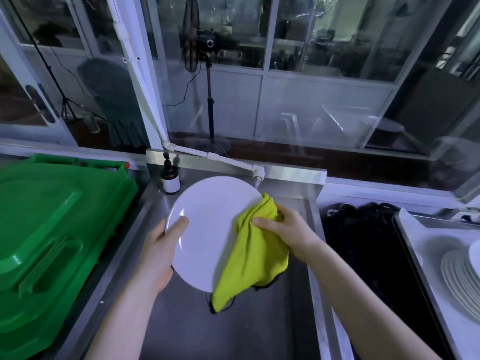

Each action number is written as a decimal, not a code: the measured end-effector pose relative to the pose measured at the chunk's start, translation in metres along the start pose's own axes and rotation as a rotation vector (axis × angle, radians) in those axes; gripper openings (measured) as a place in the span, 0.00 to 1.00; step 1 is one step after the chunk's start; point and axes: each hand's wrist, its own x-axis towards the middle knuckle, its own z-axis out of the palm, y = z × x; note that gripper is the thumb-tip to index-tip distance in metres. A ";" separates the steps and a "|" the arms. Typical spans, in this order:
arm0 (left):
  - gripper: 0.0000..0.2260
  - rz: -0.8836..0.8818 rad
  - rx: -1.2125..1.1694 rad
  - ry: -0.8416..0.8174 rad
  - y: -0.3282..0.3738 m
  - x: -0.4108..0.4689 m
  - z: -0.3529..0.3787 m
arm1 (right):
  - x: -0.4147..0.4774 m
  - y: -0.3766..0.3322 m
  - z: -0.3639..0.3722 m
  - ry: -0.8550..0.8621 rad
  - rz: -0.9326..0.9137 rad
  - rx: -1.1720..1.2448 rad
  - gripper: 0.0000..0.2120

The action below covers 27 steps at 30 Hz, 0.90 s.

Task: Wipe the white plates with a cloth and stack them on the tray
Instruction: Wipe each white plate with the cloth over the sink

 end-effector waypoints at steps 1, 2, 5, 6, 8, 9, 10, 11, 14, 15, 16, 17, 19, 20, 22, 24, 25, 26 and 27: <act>0.08 0.006 0.054 -0.052 0.005 0.002 0.000 | 0.006 -0.011 -0.003 -0.015 -0.044 -0.055 0.18; 0.09 0.022 0.114 -0.103 0.010 0.004 0.002 | 0.011 -0.022 -0.005 -0.046 -0.088 -0.118 0.17; 0.10 0.104 0.289 -0.272 0.020 0.005 0.011 | 0.017 -0.052 0.001 -0.199 -0.185 -0.365 0.15; 0.11 0.118 0.306 -0.307 0.022 0.005 0.013 | 0.018 -0.056 0.004 -0.226 -0.202 -0.410 0.16; 0.11 0.132 0.258 -0.296 0.023 0.003 0.012 | 0.016 -0.055 0.003 -0.209 -0.235 -0.384 0.18; 0.11 0.138 0.217 -0.257 0.021 0.002 0.010 | 0.012 -0.049 -0.001 -0.173 -0.235 -0.311 0.17; 0.11 0.135 0.165 -0.199 0.019 0.001 0.008 | 0.007 -0.040 -0.004 -0.133 -0.214 -0.200 0.16; 0.12 0.124 0.098 -0.128 0.018 0.000 0.007 | 0.000 -0.027 -0.007 -0.100 -0.179 -0.064 0.16; 0.13 0.100 -0.045 -0.010 0.017 0.001 0.006 | -0.021 0.011 -0.002 -0.023 -0.059 0.222 0.21; 0.12 0.091 -0.029 -0.022 0.019 0.002 0.006 | -0.025 0.020 0.001 -0.015 -0.032 0.243 0.22; 0.12 0.081 0.005 -0.054 0.022 0.003 0.006 | -0.027 0.024 0.002 -0.014 -0.021 0.236 0.23; 0.11 0.080 0.049 -0.102 0.025 0.004 0.006 | -0.028 0.024 0.001 -0.018 -0.023 0.215 0.22; 0.09 0.108 0.186 -0.218 0.033 0.007 0.004 | -0.027 0.016 -0.006 -0.034 -0.054 0.168 0.21; 0.07 0.125 0.263 -0.270 0.039 0.008 0.005 | -0.025 0.011 -0.011 -0.052 -0.073 0.146 0.20; 0.07 0.139 0.369 -0.365 0.049 0.012 0.010 | -0.022 -0.003 -0.017 -0.101 -0.113 0.075 0.20; 0.08 0.141 0.496 -0.485 0.058 0.014 0.020 | -0.020 -0.017 -0.018 -0.147 -0.152 -0.041 0.21; 0.08 0.142 0.604 -0.554 0.062 0.015 0.026 | -0.019 -0.022 -0.016 -0.177 -0.163 -0.100 0.20; 0.07 0.141 0.712 -0.614 0.065 0.015 0.033 | -0.019 -0.026 -0.013 -0.208 -0.168 -0.153 0.20; 0.08 0.142 0.782 -0.649 0.065 0.015 0.037 | -0.019 -0.028 -0.011 -0.232 -0.173 -0.190 0.19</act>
